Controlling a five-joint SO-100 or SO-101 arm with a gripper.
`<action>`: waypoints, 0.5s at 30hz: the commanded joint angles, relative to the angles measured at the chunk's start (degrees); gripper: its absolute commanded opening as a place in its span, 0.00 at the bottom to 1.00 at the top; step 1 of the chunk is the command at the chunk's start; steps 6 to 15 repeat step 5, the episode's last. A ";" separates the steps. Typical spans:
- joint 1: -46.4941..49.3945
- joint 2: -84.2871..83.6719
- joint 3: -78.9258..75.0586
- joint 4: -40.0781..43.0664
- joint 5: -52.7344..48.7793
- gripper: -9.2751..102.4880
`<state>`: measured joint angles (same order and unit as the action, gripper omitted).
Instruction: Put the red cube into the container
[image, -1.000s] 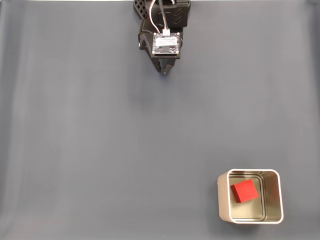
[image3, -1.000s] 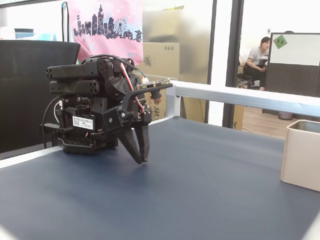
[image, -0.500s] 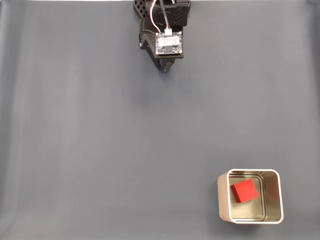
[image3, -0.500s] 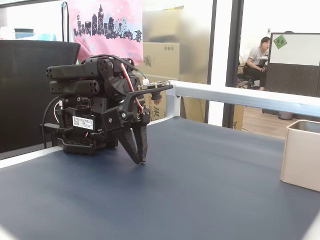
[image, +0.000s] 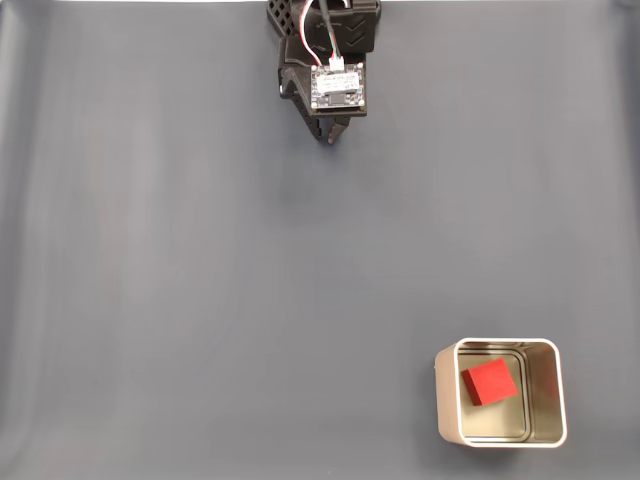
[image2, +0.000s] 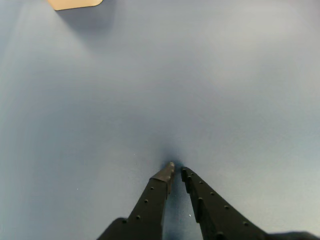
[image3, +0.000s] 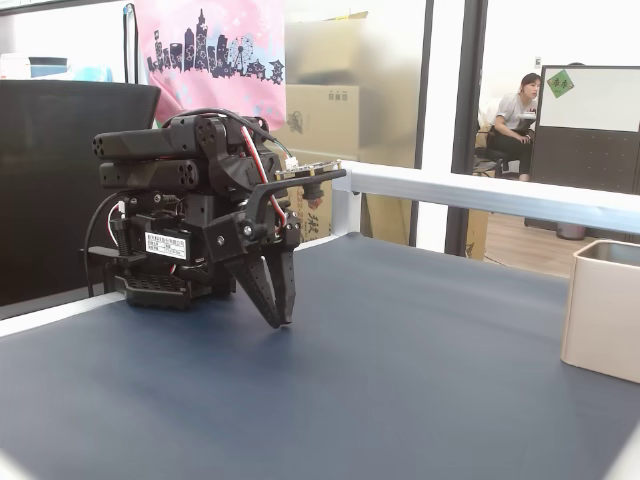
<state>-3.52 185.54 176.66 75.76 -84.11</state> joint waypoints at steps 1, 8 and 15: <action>0.00 4.92 0.62 0.70 -0.88 0.09; 0.00 4.92 0.62 0.70 -0.88 0.09; 0.00 4.92 0.62 0.70 -0.88 0.09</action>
